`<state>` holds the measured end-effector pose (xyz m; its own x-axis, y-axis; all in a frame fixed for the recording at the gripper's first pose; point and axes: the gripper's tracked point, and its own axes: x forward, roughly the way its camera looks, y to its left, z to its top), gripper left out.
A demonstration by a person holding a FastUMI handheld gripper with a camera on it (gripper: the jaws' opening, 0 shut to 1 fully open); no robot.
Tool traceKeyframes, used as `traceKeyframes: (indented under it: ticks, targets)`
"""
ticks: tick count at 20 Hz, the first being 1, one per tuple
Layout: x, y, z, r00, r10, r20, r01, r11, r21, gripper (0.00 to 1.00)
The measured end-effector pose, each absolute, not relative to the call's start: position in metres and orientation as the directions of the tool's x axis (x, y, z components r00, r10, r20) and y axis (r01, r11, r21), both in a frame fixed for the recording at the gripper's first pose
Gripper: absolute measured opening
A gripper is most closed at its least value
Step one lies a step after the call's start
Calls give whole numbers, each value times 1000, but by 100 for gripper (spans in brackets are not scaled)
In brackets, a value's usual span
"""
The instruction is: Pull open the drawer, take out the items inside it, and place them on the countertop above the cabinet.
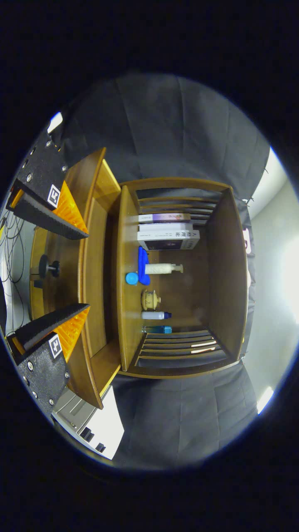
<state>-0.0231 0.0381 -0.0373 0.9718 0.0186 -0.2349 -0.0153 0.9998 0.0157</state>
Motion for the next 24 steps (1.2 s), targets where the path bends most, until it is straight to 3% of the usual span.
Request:
traceKeyframes:
  ticks: [14, 24]
  targets:
    - [-9, 31, -89, 954, 37, -297, -14, 997, 81, 95]
    - [14, 24, -80, 964, -15, -264, 39, 996, 84, 93]
